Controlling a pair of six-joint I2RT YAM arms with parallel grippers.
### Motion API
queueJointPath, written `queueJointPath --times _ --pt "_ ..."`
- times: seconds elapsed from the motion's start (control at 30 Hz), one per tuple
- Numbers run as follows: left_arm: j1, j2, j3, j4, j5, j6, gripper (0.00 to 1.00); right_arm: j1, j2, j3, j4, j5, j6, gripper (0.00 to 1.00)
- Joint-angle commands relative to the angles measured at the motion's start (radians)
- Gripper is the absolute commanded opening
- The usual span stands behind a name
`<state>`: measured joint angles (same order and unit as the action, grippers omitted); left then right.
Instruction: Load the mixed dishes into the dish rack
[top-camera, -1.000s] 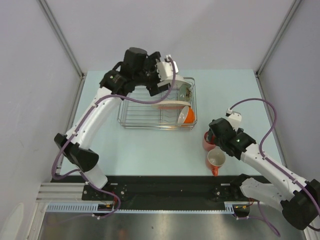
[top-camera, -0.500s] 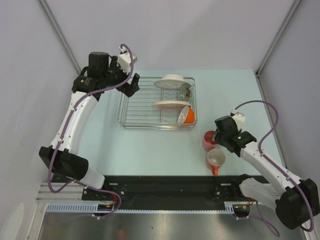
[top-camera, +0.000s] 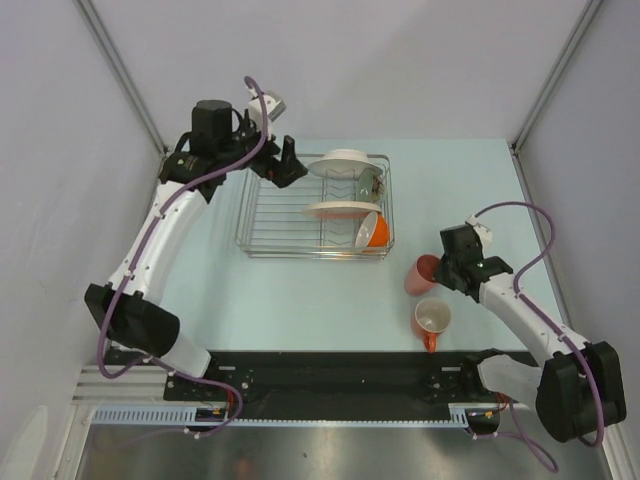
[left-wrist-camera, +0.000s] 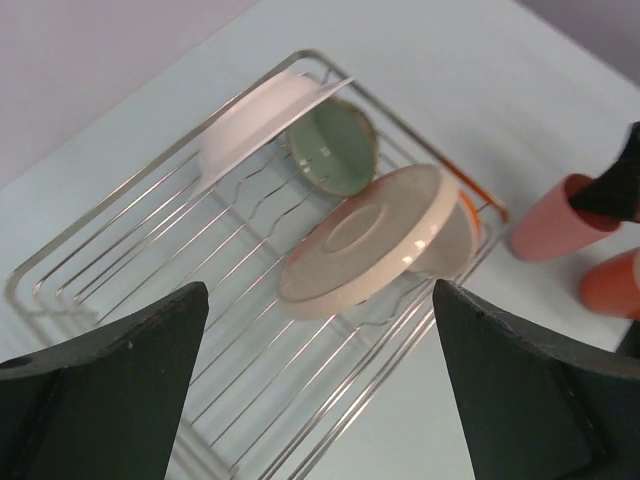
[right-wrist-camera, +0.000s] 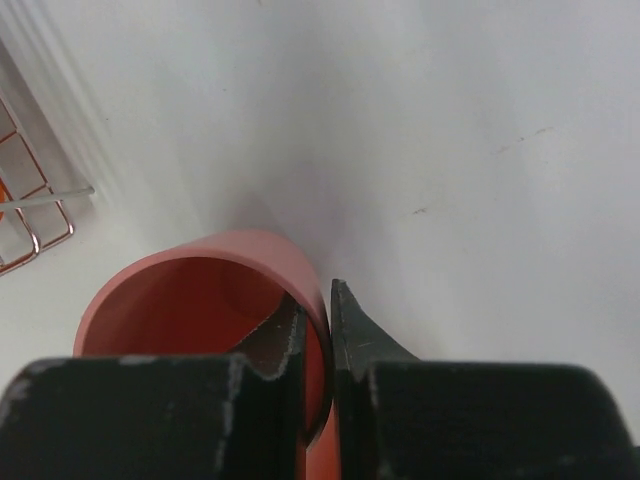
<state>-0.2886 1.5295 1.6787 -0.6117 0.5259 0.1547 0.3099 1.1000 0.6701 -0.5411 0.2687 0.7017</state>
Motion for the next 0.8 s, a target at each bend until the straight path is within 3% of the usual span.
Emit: queueJointPath --times 0.0,0.1,0.13,0.27,0.3,0.33,0.37,0.4,0.43,0.47,0.5,0.6,0.63,0.77 --pt "-0.044 0.056 0.131 0.063 0.156 -0.145 1.0 -0.058 -0.078 0.091 -0.032 -0.039 -0.037 0.0" --pt "-0.044 0.125 0.241 0.017 0.225 -0.213 0.99 -0.149 -0.182 0.175 -0.06 -0.146 -0.065 0.0" --pt "-0.044 0.13 0.249 0.02 0.244 -0.231 1.0 -0.204 -0.205 0.195 -0.053 -0.252 -0.071 0.0" --pt "-0.028 0.126 0.242 0.143 0.449 -0.338 1.0 -0.246 -0.232 0.318 -0.036 -0.501 -0.056 0.0" --pt "-0.02 0.126 0.215 0.205 0.517 -0.463 1.0 -0.25 -0.235 0.322 0.001 -0.563 -0.007 0.0" --pt "-0.011 0.129 0.191 0.393 0.648 -0.562 1.0 -0.25 -0.236 0.303 0.121 -0.705 0.022 0.0" --pt "0.005 0.129 0.161 0.528 0.687 -0.68 1.0 -0.255 -0.236 0.286 0.2 -0.776 0.071 0.0" --pt "0.014 0.127 0.08 0.682 0.721 -0.95 1.0 -0.258 -0.239 0.263 0.287 -0.843 0.181 0.0" --pt "0.02 0.129 0.038 0.846 0.755 -1.095 1.0 -0.259 -0.242 0.188 0.505 -0.949 0.261 0.0" --pt "0.025 0.132 0.003 1.159 0.769 -1.232 1.0 -0.259 -0.246 0.156 0.62 -0.977 0.325 0.0" --pt "0.023 0.136 -0.032 1.263 0.776 -1.411 1.0 -0.259 -0.243 0.126 0.7 -0.996 0.381 0.0" --pt "0.014 0.121 -0.048 1.238 0.775 -1.385 1.0 -0.259 -0.201 0.054 0.956 -1.036 0.548 0.0" --pt "0.012 0.113 -0.059 1.215 0.766 -1.364 1.0 -0.259 -0.183 0.037 1.115 -1.051 0.641 0.0" --pt "-0.015 0.093 -0.119 1.185 0.738 -1.321 1.0 -0.235 -0.071 0.011 1.354 -1.051 0.781 0.0"
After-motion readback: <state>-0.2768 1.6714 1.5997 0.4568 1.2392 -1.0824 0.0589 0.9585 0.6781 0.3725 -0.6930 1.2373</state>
